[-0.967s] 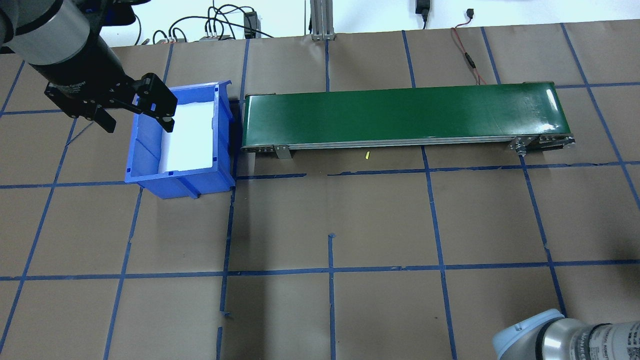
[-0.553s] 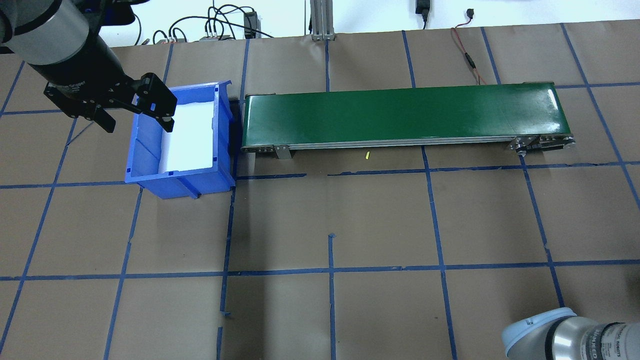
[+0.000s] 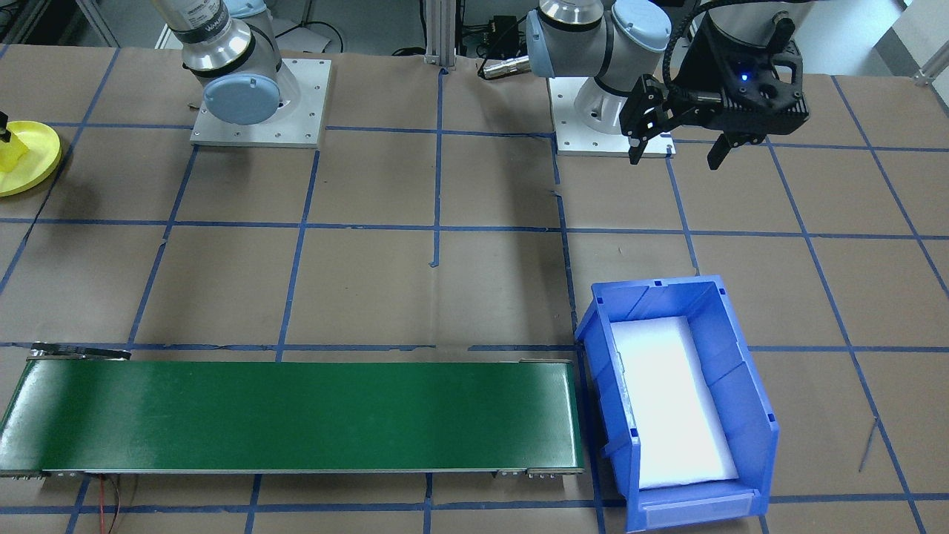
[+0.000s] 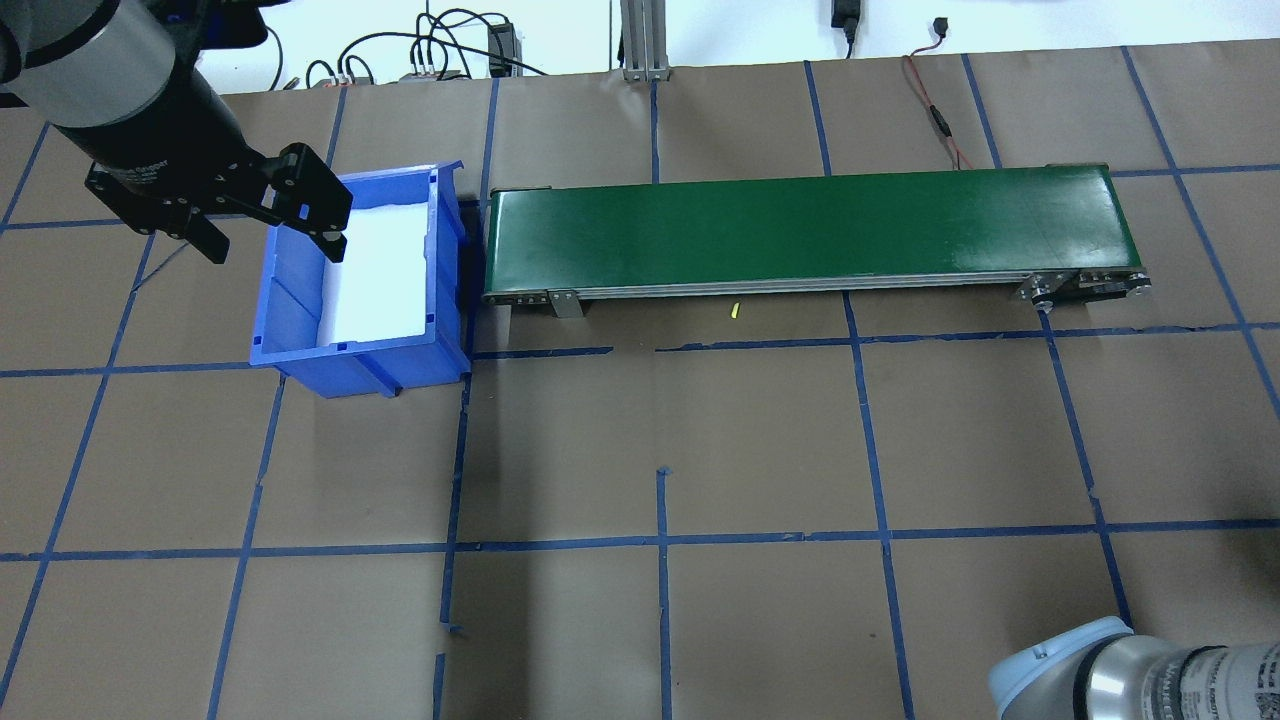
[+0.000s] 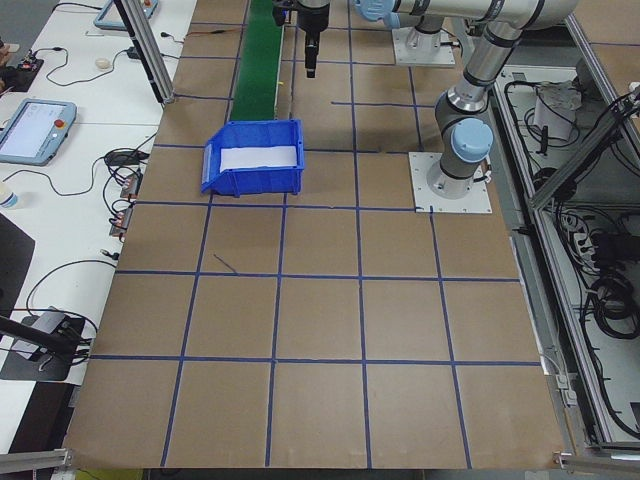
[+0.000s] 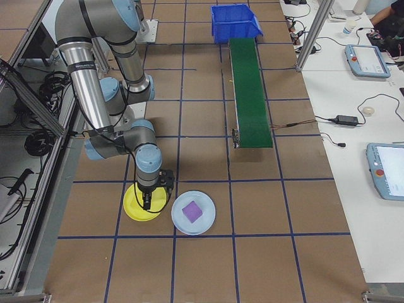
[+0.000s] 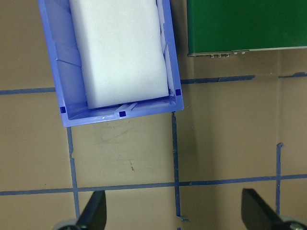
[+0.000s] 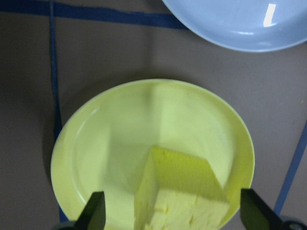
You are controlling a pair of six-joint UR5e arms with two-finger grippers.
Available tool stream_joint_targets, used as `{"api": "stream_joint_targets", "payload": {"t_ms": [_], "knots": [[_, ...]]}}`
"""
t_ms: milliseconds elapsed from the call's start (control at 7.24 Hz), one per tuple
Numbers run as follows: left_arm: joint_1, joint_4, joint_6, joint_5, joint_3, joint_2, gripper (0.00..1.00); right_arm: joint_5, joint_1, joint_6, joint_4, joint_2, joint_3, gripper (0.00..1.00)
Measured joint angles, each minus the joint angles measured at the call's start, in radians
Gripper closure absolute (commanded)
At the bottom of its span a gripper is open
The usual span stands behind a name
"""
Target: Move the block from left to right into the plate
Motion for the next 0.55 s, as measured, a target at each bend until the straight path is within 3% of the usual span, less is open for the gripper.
{"api": "stream_joint_targets", "payload": {"t_ms": [138, 414, 553], "knots": [[0.001, 0.000, 0.000, 0.000, 0.001, 0.000, 0.00, -0.002, 0.115, 0.049, 0.003, -0.004, -0.016, 0.00], [0.002, 0.000, 0.000, 0.001, 0.005, 0.000, 0.00, -0.003, 0.515, 0.297, 0.016, -0.008, -0.060, 0.00], [0.003, -0.001, 0.000, 0.003, 0.008, 0.000, 0.00, -0.002, 0.729, 0.475, 0.079, -0.008, -0.117, 0.00]]}}
